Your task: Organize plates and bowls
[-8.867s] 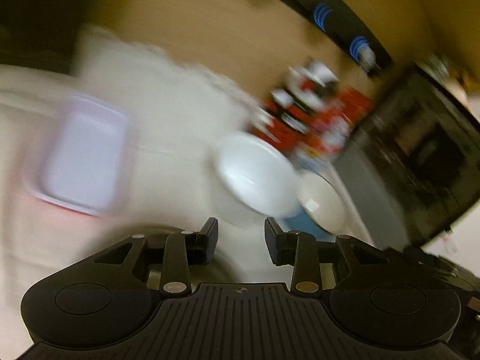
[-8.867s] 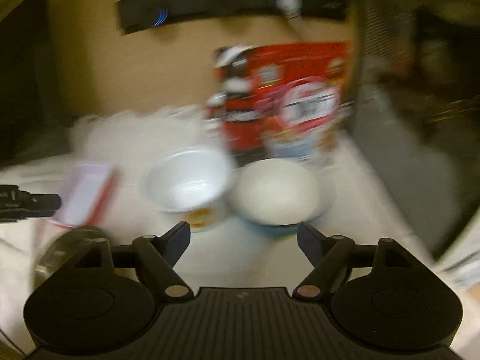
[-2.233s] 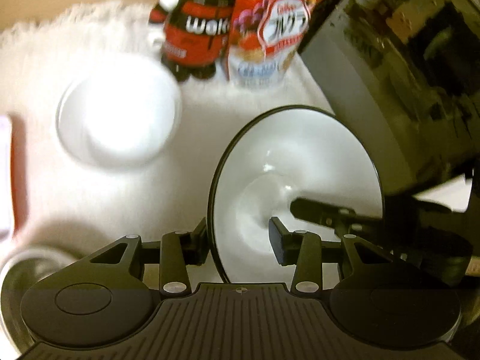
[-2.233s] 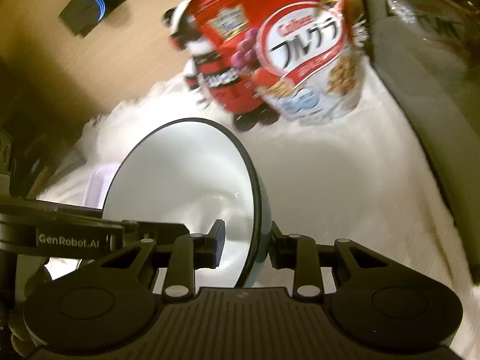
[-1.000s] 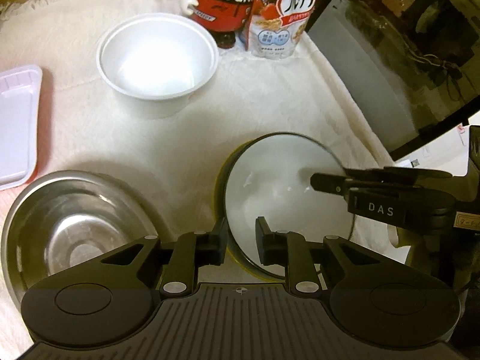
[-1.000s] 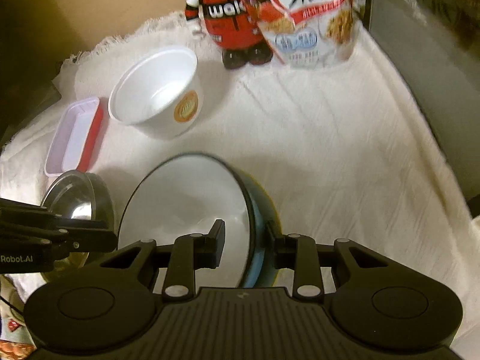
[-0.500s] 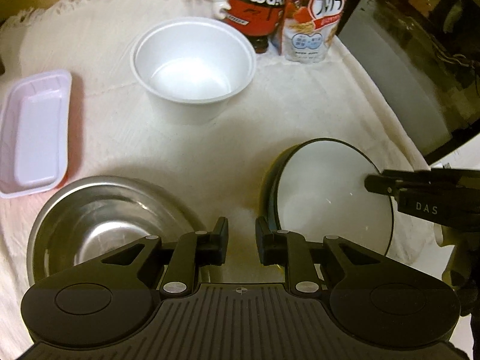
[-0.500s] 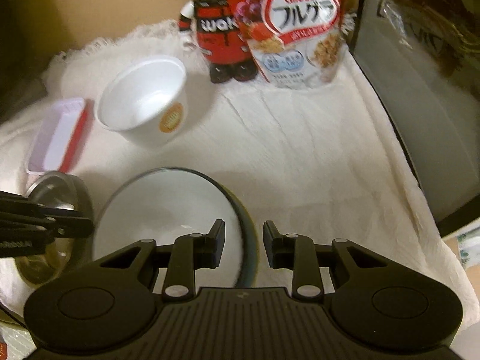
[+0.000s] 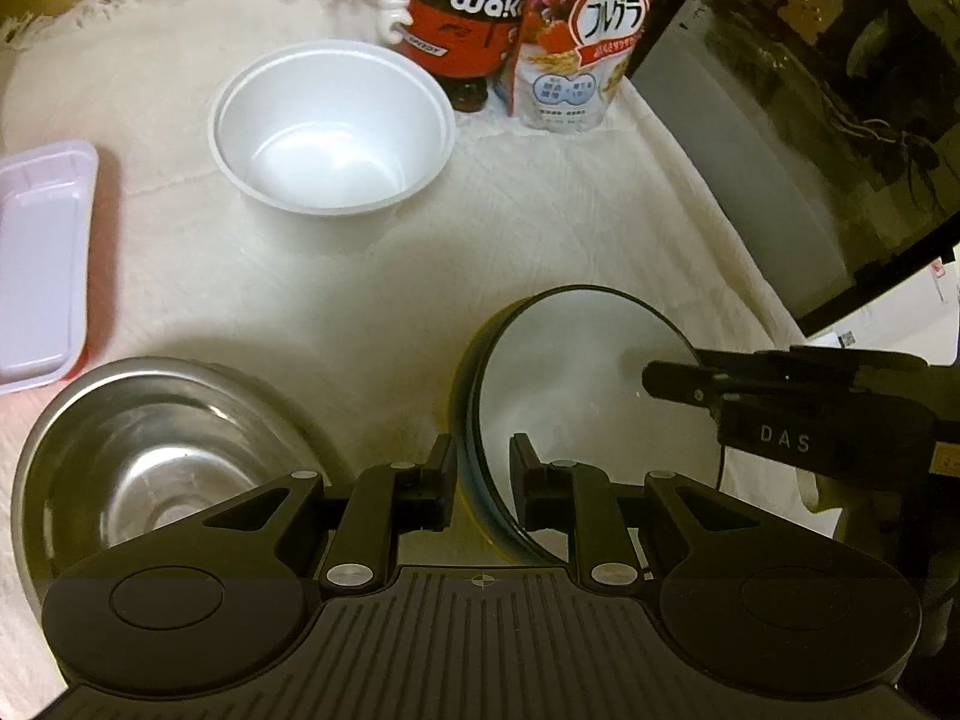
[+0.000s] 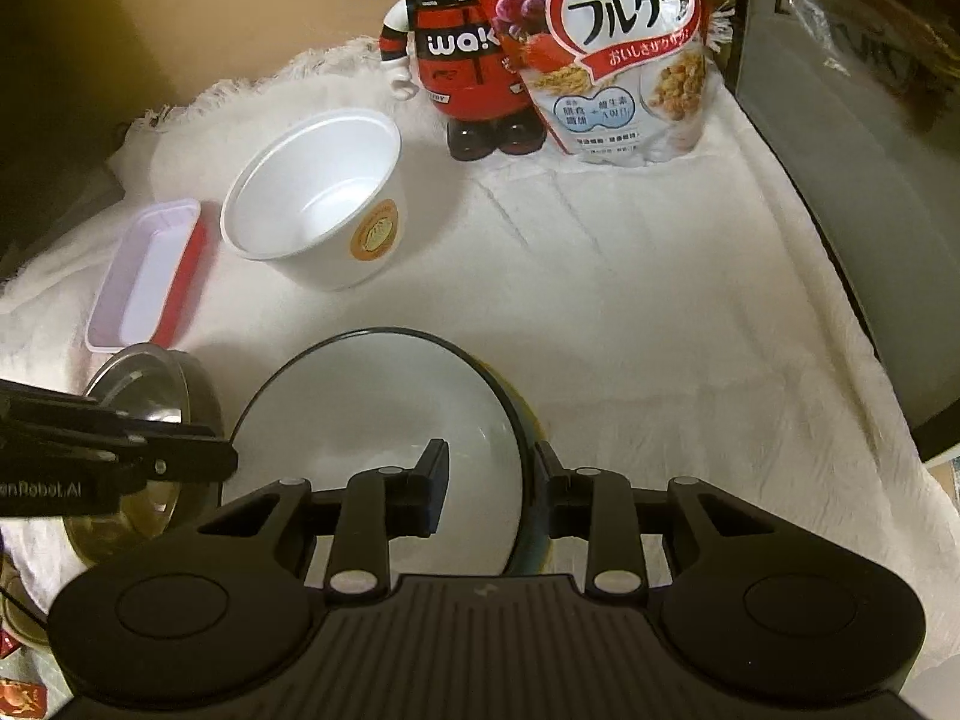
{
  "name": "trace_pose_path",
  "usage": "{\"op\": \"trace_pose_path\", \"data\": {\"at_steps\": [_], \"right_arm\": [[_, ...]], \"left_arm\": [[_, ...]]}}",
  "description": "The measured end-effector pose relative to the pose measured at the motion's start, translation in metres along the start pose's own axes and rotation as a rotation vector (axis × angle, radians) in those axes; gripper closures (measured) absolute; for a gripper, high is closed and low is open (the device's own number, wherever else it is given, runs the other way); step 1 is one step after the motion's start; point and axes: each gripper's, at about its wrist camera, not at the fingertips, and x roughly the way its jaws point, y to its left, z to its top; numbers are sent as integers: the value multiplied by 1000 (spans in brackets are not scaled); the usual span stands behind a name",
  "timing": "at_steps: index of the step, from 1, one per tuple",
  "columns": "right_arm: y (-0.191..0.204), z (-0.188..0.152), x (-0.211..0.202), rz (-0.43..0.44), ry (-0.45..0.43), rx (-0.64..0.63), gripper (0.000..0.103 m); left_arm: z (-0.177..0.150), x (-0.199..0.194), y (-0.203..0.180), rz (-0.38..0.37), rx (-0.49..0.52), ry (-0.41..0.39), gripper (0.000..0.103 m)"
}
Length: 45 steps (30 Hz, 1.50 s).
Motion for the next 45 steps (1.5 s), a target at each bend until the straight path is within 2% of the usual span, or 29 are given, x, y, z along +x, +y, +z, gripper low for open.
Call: {"op": "trace_pose_path", "data": {"at_steps": [3, 7, 10, 15, 16, 17, 19, 22, 25, 27, 31, 36, 40, 42, 44, 45], "right_arm": [[-2, 3, 0, -2, -3, 4, 73], [-9, 11, -10, -62, -43, -4, 71], [-17, 19, -13, -93, -60, 15, 58], [-10, 38, -13, -102, -68, -16, 56], [-7, 43, -13, -99, -74, -23, 50], [-2, 49, -13, -95, -87, -31, 42], [7, 60, -13, -77, -114, -41, 35], [20, 79, -8, -35, -125, -47, 34], [24, 97, 4, -46, -146, -32, 33], [25, 109, 15, -59, -137, -28, 32], [22, 130, 49, 45, -28, -47, 32], [27, 149, 84, 124, -6, -18, 33], [39, 158, 116, 183, 49, -17, 33], [42, 159, 131, 203, 87, -1, 37], [44, 159, 144, 215, 128, 16, 55], [45, 158, 150, 219, 149, 20, 58]], "left_arm": [[0, -2, 0, 4, 7, -8, 82], [2, -4, 2, 10, 6, -29, 82], [4, -6, 7, 4, -6, -47, 82], [18, -11, 22, 4, -47, -113, 82], [22, -13, 27, 13, -63, -134, 82], [28, -15, 34, 20, -89, -157, 82], [37, -20, 49, 16, -161, -209, 82], [49, -31, 81, -10, -312, -320, 82], [60, -30, 108, 4, -424, -372, 82], [70, -22, 120, 33, -472, -364, 82], [89, -3, 130, 88, -511, -344, 81], [103, 19, 132, 168, -503, -304, 81], [106, 42, 136, 178, -517, -254, 81], [104, 52, 140, 170, -528, -227, 81], [102, 61, 142, 143, -531, -199, 81], [101, 63, 141, 120, -525, -193, 81]]}}
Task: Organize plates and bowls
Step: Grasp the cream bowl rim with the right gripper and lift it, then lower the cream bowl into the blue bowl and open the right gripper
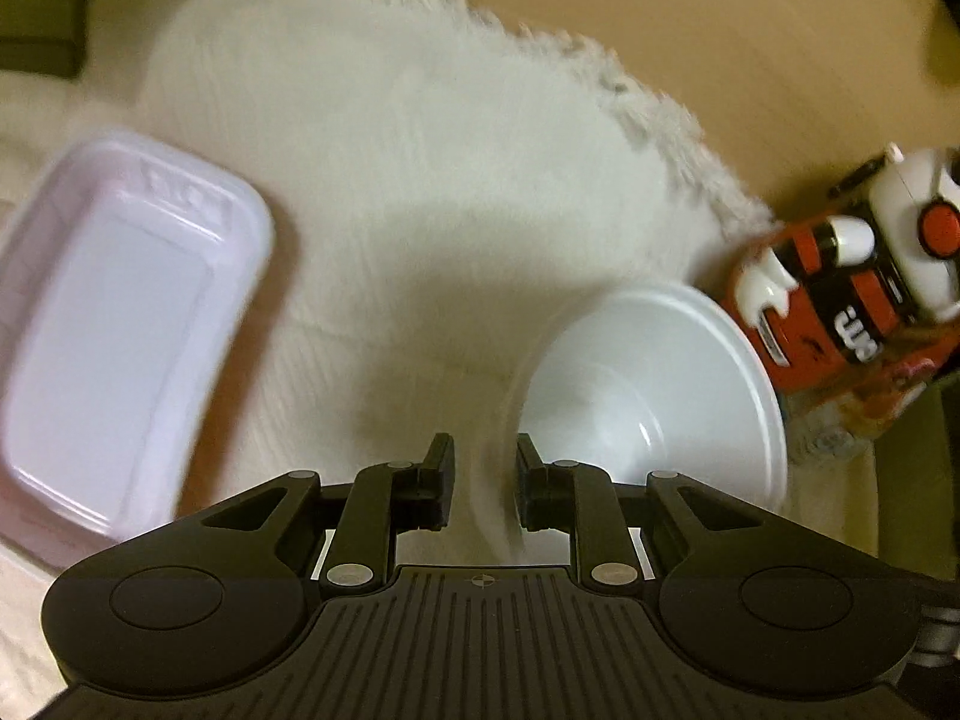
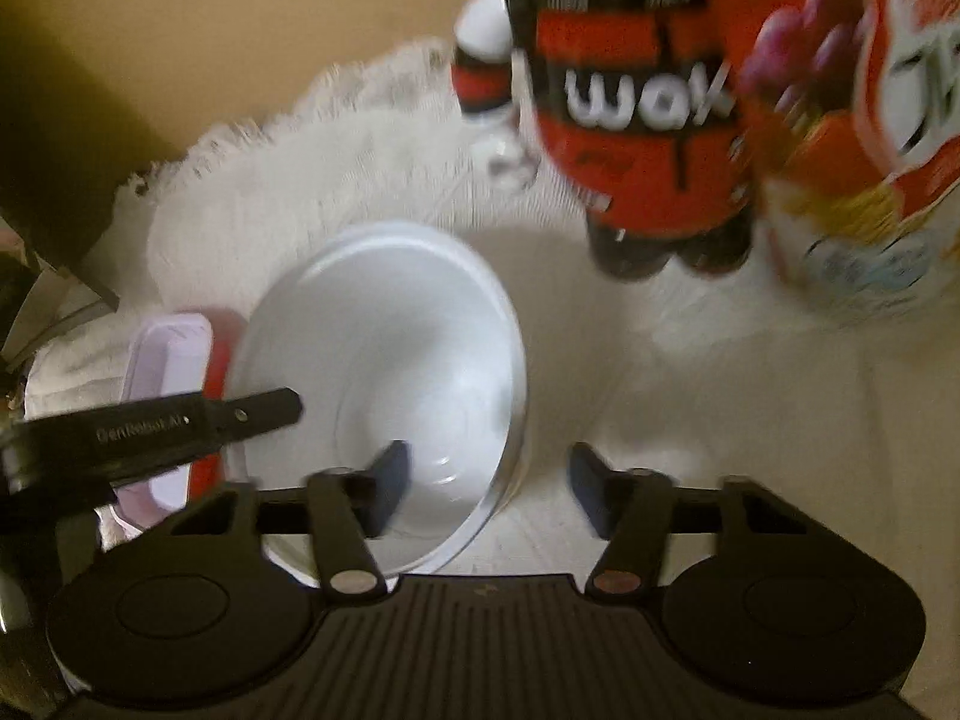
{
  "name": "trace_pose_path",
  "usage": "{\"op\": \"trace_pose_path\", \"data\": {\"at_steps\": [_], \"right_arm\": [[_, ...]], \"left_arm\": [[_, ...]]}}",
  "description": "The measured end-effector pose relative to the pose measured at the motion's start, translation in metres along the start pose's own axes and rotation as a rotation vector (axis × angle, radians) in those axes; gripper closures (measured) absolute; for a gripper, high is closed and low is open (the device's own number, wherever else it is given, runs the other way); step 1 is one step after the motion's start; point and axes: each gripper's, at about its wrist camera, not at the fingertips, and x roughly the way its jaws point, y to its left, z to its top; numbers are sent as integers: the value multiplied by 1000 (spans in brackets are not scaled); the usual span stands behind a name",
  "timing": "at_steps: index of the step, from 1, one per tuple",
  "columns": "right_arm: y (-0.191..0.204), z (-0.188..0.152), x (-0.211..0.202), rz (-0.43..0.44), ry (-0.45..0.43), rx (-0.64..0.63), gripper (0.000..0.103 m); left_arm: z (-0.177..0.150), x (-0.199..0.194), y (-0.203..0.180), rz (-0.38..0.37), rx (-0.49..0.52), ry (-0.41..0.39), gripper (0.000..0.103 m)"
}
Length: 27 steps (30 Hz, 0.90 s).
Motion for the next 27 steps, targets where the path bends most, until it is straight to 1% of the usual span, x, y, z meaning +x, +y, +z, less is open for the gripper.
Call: {"op": "trace_pose_path", "data": {"at_steps": [1, 2, 3, 6, 11, 13, 14, 16, 18, 21, 23, 25, 27], "right_arm": [[1, -1, 3, 8, 10, 0, 66], [2, -2, 2, 20, 14, -7, 74], [3, -4, -1, 18, 8, -16, 76], [7, -10, -21, 16, -48, -42, 78], [19, -34, -79, 2, -170, -82, 78], [22, -48, -103, -3, -203, -87, 78], [21, -55, -113, -2, -211, -81, 78], [19, -73, -133, -9, -224, -60, 78], [18, -91, -149, -26, -237, -42, 78], [14, -118, -169, -81, -247, -14, 78], [13, -133, -177, -123, -241, 8, 78], [12, -147, -180, -156, -230, 28, 78], [12, -160, -184, -173, -230, 40, 78]], "left_arm": [[-2, 0, 0, -20, 6, 7, 77], [-4, -4, -3, -21, 14, 0, 77], [-6, -9, -4, -27, 22, -11, 78], [-12, -34, -9, -77, 39, -54, 80], [-23, -82, -14, -225, 26, -96, 80], [-32, -103, -17, -275, 37, -111, 78], [-35, -109, -23, -297, 58, -106, 76], [-41, -122, -31, -338, 107, -76, 74], [-50, -129, -40, -356, 146, -29, 74], [-70, -132, -63, -324, 292, 57, 76], [-86, -134, -73, -300, 370, 100, 76], [-101, -135, -76, -296, 416, 127, 76], [-111, -134, -76, -295, 438, 149, 76]]}}
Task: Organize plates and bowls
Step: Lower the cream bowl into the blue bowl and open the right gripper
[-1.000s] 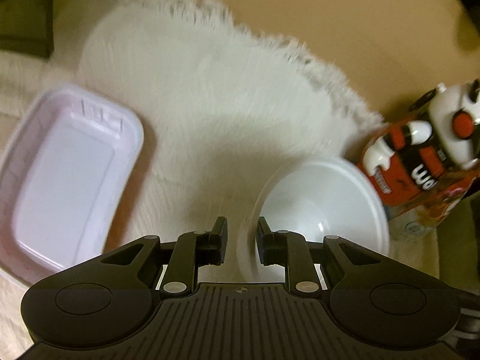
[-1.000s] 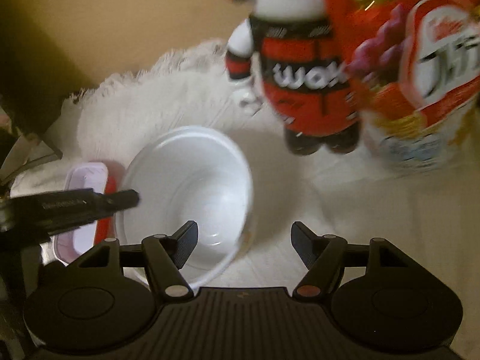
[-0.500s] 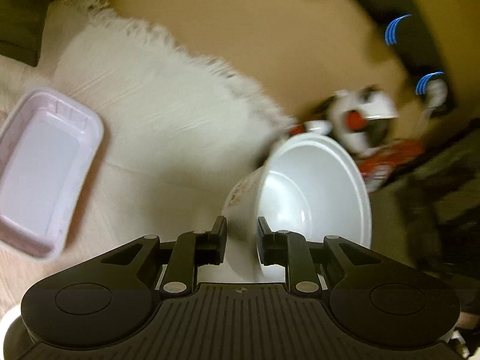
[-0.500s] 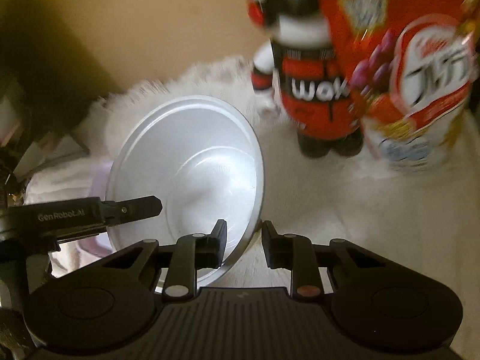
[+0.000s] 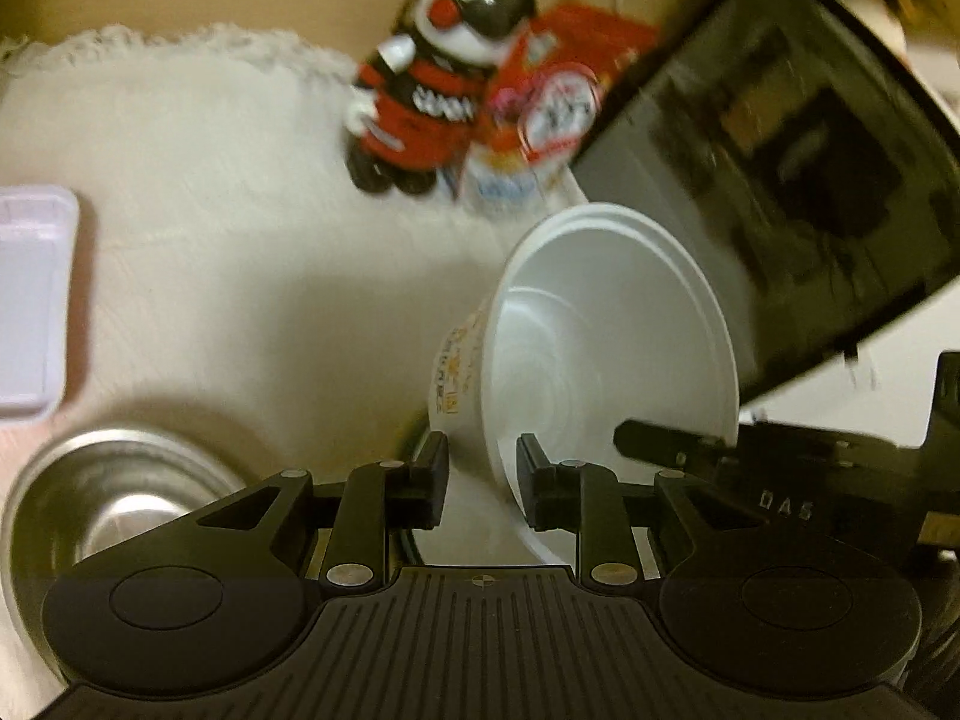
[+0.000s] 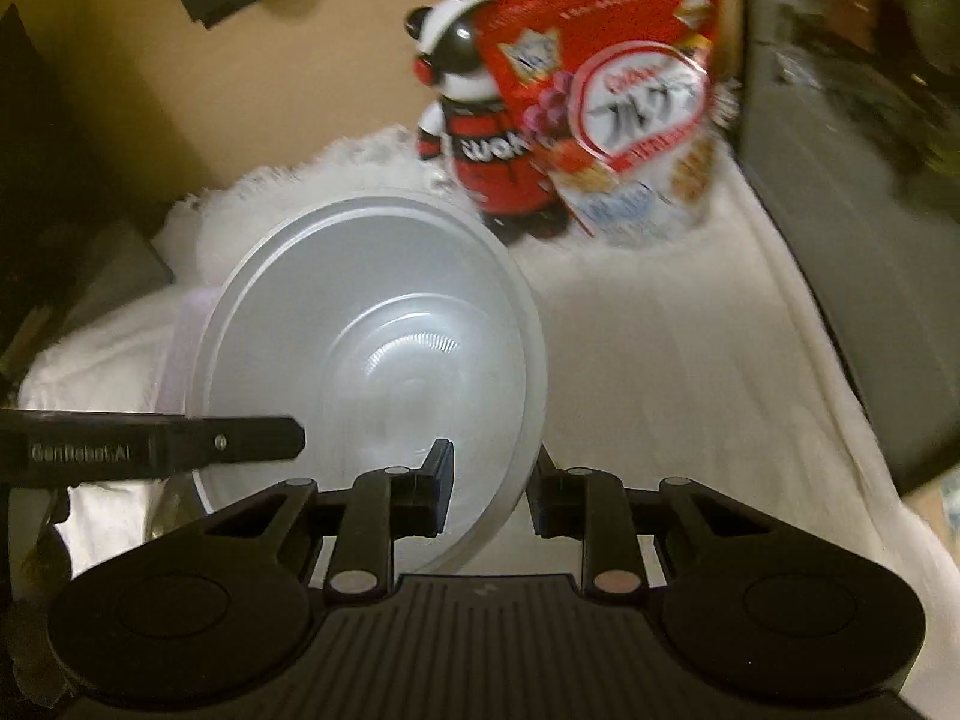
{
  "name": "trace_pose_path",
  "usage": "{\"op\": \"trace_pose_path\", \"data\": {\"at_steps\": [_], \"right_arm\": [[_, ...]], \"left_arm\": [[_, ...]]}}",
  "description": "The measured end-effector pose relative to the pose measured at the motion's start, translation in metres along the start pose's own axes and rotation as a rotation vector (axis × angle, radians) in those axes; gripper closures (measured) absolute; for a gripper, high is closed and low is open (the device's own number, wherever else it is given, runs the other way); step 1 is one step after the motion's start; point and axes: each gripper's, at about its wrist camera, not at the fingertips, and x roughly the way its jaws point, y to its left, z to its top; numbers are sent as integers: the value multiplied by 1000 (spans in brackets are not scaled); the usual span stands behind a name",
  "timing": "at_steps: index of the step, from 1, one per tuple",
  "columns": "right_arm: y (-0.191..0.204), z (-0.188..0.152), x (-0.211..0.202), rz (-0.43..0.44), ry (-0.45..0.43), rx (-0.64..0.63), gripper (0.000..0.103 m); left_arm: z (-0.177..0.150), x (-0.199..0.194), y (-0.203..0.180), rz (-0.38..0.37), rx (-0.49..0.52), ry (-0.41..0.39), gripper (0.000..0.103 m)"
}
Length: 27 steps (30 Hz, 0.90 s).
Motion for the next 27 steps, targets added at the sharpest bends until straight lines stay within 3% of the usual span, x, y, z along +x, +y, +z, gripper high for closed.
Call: {"op": "trace_pose_path", "data": {"at_steps": [4, 10, 22, 27], "right_arm": [[-5, -23, -10, -16, 0, 27, 78], [-9, -43, 10, -47, 40, 71, 78], [-10, -56, 13, -118, -8, 138, 76], [-9, -61, 15, -158, -31, 106, 70]], "left_arm": [[-17, 11, 0, 0, 18, 55, 76], [-35, 20, 10, -1, -15, 96, 76], [-42, 5, 23, -17, -66, 16, 78], [-44, 7, 22, -16, -88, -32, 78]]}}
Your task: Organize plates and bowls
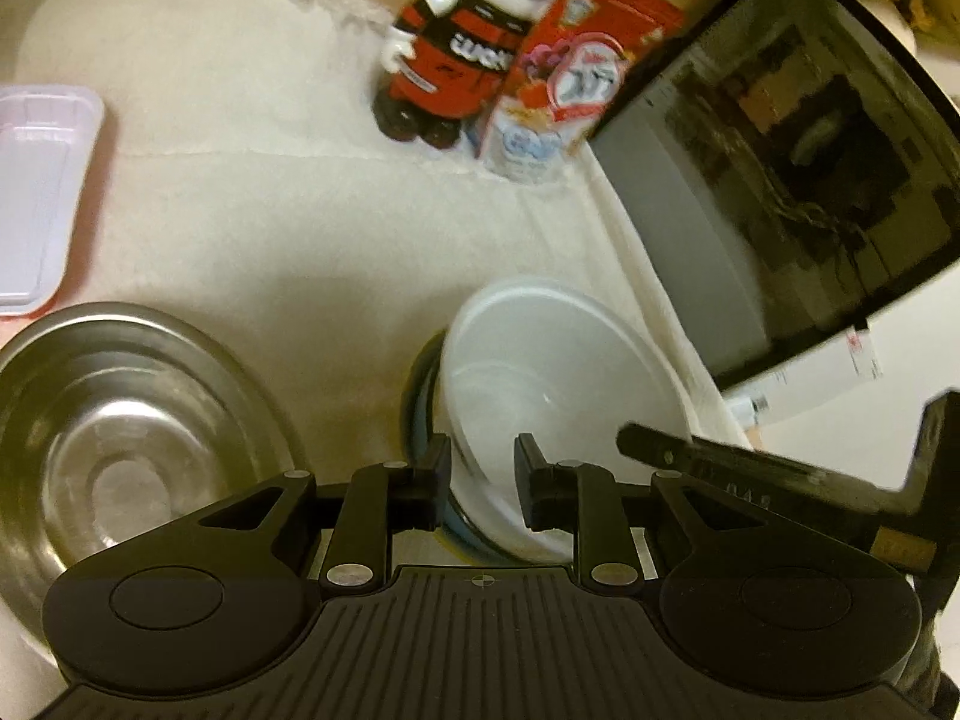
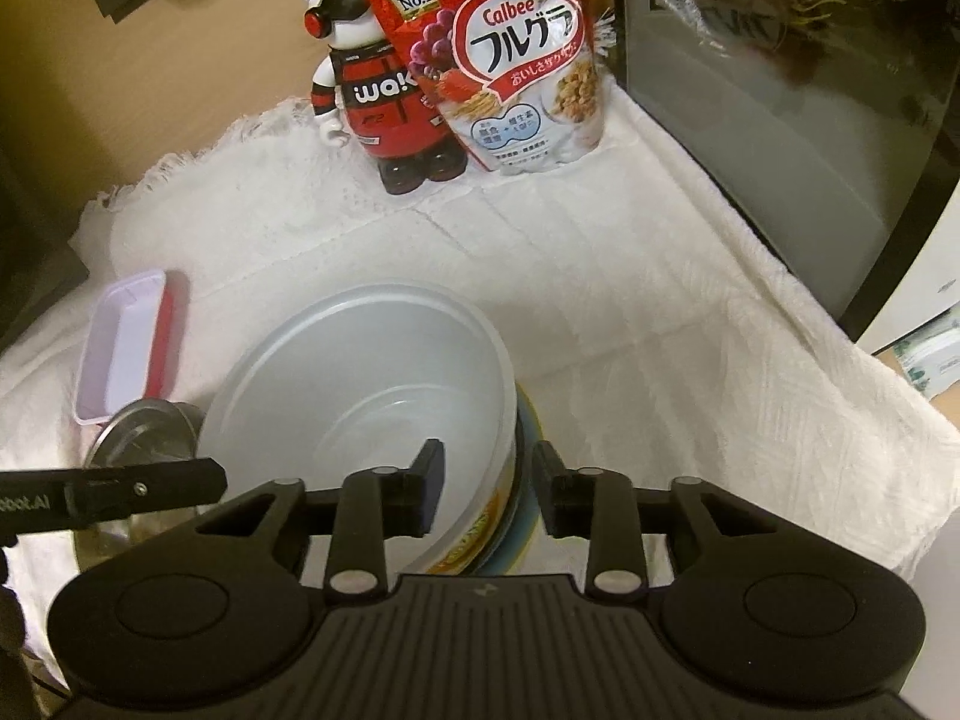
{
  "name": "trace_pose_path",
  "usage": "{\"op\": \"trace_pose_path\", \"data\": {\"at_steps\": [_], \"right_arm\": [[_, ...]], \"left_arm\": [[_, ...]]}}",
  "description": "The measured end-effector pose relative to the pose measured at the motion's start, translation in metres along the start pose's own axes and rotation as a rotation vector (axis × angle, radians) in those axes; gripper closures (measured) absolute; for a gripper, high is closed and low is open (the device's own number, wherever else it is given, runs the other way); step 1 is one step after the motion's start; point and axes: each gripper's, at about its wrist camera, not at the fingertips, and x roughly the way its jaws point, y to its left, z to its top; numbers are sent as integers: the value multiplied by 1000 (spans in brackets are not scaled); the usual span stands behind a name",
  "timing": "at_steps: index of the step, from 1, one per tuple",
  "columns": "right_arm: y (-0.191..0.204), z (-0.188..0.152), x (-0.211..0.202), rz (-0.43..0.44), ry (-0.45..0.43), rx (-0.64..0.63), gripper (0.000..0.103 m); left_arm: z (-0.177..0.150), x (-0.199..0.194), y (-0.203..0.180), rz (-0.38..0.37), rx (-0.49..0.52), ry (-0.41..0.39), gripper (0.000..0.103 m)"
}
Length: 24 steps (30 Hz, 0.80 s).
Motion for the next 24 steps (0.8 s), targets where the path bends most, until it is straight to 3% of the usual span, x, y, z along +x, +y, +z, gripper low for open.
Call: {"op": "trace_pose_path", "data": {"at_steps": [3, 6, 10, 13, 18, 21, 24], "right_arm": [[0, 5, 1, 2, -30, -70, 70], [-1, 15, 4, 47, -45, -123, 65], [-3, 18, 10, 129, -40, -188, 64], [-11, 15, 15, 184, -31, -215, 64], [-27, 6, 18, 283, -120, -242, 64], [-35, 3, 18, 334, -106, -239, 63], [-42, 3, 17, 363, -118, -263, 61]], "left_arm": [[-1, -6, -6, 33, -1, -44, 78], [-1, -9, -13, 81, 1, -61, 78], [-4, -5, -25, 142, -3, -37, 78], [-8, -1, -31, 172, -10, -64, 75], [-21, 3, -36, 203, -20, -139, 73], [-24, 7, -40, 211, -79, -100, 72], [-22, 11, -47, 255, -75, -86, 72]]}}
